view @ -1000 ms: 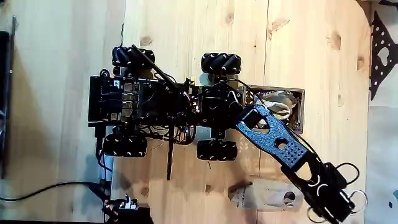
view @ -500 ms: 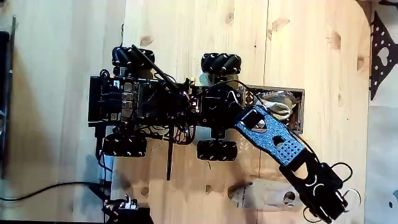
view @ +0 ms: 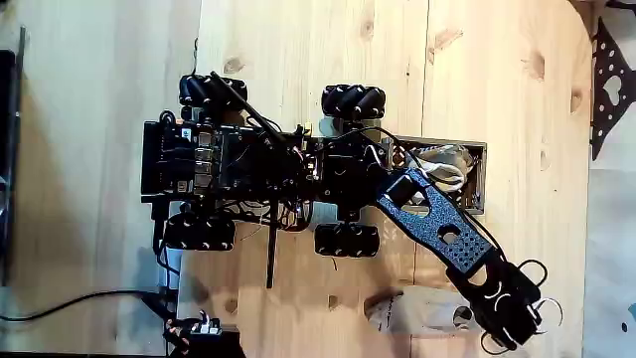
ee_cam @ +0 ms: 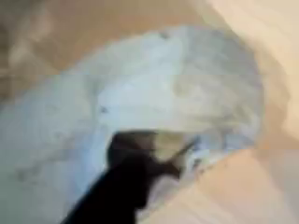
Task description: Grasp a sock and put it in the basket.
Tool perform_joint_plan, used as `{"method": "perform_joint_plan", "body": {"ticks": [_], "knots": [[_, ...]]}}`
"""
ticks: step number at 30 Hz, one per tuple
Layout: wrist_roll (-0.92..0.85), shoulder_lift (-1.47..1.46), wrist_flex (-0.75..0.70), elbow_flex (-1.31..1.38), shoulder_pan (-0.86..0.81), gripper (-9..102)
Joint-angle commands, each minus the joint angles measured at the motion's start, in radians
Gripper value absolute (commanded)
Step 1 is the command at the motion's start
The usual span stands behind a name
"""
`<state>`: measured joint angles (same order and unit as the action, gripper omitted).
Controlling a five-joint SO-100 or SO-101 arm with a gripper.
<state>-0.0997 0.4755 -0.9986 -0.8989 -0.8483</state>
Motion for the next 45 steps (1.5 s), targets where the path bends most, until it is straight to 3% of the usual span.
{"method": "perform_joint_plan", "body": {"ticks": [1,4,8,16,21,38,39,42,45], "knots": [[-0.006,0.011,-0.075,0.020,-0.020,27],[-0.020,0.044,-0.069,-0.040,-0.015,27],[-0.097,0.144,0.048,-0.196,-0.017,27],[-0.121,0.109,0.123,-0.178,-0.015,27],[-0.109,-0.014,0.158,-0.035,-0.015,27],[-0.147,-0.163,0.112,0.060,-0.077,26],[-0.156,-0.173,0.118,0.060,-0.081,23],[-0.193,-0.206,0.150,0.060,-0.097,0],[-0.198,-0.213,0.133,0.060,-0.106,0]]}}
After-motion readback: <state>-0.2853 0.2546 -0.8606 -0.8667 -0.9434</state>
